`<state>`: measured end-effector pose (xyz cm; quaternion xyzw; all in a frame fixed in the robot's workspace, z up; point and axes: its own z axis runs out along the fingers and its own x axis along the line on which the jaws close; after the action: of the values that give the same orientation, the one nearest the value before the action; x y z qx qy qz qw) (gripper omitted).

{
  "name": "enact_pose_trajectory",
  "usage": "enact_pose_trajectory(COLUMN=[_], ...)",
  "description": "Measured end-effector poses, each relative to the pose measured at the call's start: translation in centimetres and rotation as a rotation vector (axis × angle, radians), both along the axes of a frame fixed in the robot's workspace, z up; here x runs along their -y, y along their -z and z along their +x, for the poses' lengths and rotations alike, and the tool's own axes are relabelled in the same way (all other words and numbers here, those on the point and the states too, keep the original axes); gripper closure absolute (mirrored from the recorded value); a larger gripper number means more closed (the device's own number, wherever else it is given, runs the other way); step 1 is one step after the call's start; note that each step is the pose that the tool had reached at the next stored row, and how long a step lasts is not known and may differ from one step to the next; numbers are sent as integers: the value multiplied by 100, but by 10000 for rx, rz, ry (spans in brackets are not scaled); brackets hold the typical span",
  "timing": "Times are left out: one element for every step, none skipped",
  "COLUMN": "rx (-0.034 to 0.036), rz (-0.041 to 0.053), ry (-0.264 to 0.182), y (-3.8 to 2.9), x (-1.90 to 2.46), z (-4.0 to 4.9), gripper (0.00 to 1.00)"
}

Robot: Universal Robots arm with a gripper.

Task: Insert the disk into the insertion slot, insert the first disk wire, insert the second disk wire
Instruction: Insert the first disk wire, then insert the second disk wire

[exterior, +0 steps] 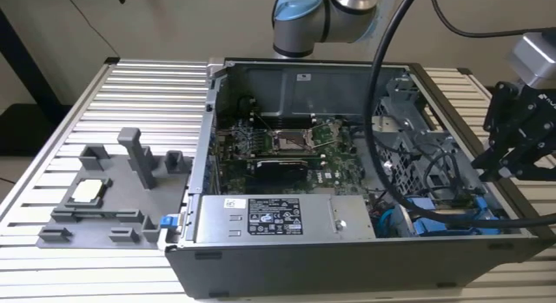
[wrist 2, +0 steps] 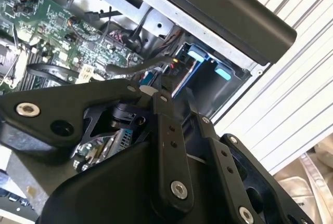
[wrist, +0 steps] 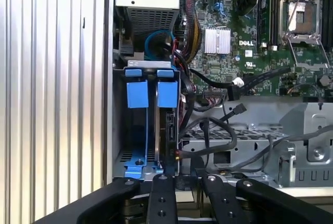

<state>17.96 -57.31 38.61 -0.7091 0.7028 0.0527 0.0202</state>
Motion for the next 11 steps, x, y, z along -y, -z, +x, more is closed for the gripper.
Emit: enact_pose_trajectory(rx=[0, 0, 0, 0, 0, 0, 0, 0, 0, 0, 0], rz=[0, 0, 1, 1, 0, 2, 1, 1, 1, 2, 1], ry=[0, 0, 0, 0, 0, 0, 0, 0, 0, 0, 0], y=[0, 0, 1, 0, 0, 1, 0, 0, 0, 1, 0], x=[-20, -41, -63, -86, -111, -138, -166, -193, -219, -246, -270], z=[0, 0, 0, 0, 0, 0, 0, 0, 0, 0, 0], gripper=[73, 73, 73, 73, 73, 73, 73, 73, 73, 73, 73])
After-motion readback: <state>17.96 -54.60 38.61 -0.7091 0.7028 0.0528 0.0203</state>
